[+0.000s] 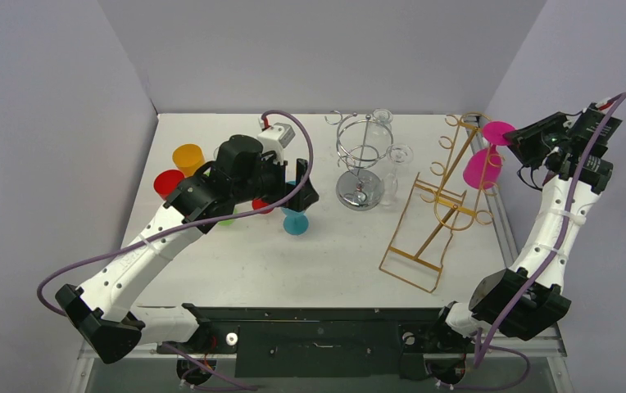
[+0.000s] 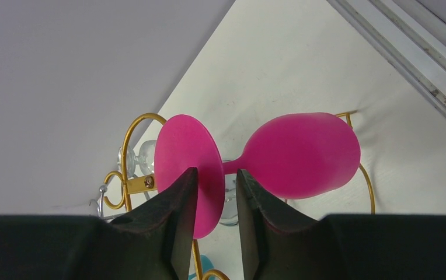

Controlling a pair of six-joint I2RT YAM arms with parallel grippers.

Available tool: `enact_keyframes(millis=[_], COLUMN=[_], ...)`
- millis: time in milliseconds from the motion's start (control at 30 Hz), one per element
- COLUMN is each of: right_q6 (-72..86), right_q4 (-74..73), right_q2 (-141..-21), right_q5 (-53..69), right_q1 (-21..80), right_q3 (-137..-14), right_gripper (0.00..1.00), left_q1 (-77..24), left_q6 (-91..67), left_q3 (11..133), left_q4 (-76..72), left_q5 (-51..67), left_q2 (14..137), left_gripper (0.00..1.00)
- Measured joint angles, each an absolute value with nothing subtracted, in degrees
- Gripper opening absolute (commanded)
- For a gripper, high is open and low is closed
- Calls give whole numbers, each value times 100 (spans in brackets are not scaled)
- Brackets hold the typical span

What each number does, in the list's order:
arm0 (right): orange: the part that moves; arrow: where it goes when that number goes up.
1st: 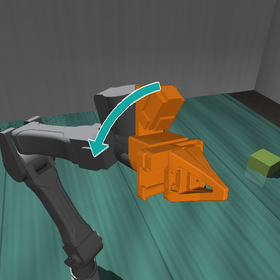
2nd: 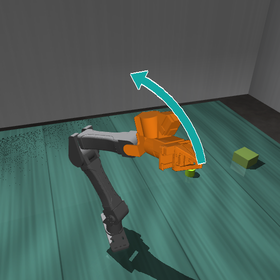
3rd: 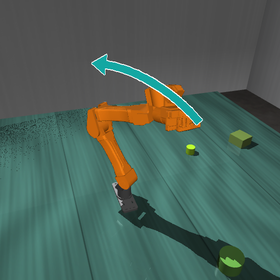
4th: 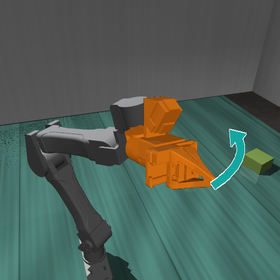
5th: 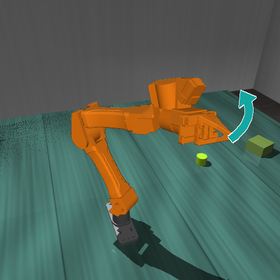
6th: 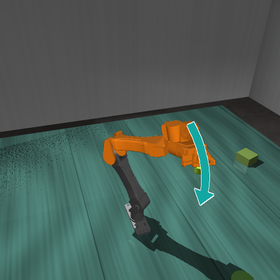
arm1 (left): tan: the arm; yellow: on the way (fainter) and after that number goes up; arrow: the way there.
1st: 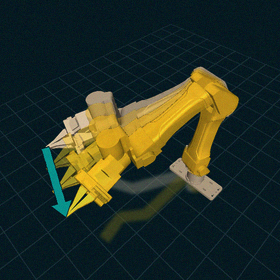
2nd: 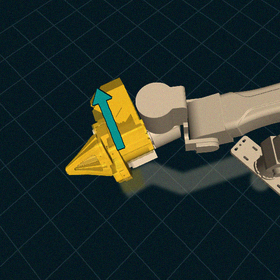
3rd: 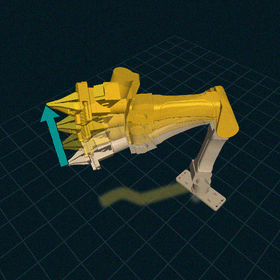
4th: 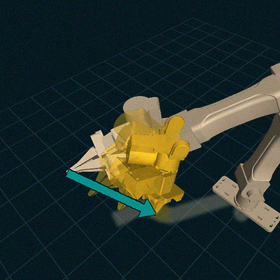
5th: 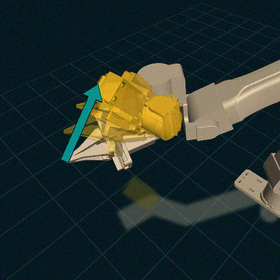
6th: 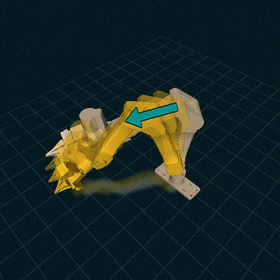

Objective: Take the wine glass off the wine glass rack
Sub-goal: Pick up the wine glass from the wine rack.

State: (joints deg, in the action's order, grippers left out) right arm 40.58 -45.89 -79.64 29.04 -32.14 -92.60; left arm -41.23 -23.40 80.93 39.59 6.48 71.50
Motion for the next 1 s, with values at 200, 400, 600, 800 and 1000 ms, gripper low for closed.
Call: enact_keyframes(millis=[200,400,600,800,1000], right_q6=[4064,4108,4134,4176,4180], right_q4=[-4584,-4504,-4497,-4447,-4458], right_q2=[-7964,-7964,-7964,-7961,-7961], right_q5=[2895,2895,2893,2869,2790], right_q1=[-3214,-3214,-3214,-3214,-3214], right_q3=[-9301,-9334,-9345,-9408,-9502], right_gripper=[16,12,7,2,0], left_q1=[-4115,-4112,-4086,-4051,-4032], left_q6=[-2359,-2373,-2377,-2377,-2377], left_q3=[8025,8001,7996,7935,7909], left_q4=[3922,3918,3916,3874,3868], left_q5=[650,650,652,670,681], left_q2=[7148,7146,7146,7142,7140], left_gripper=[96,96,96,96,96])
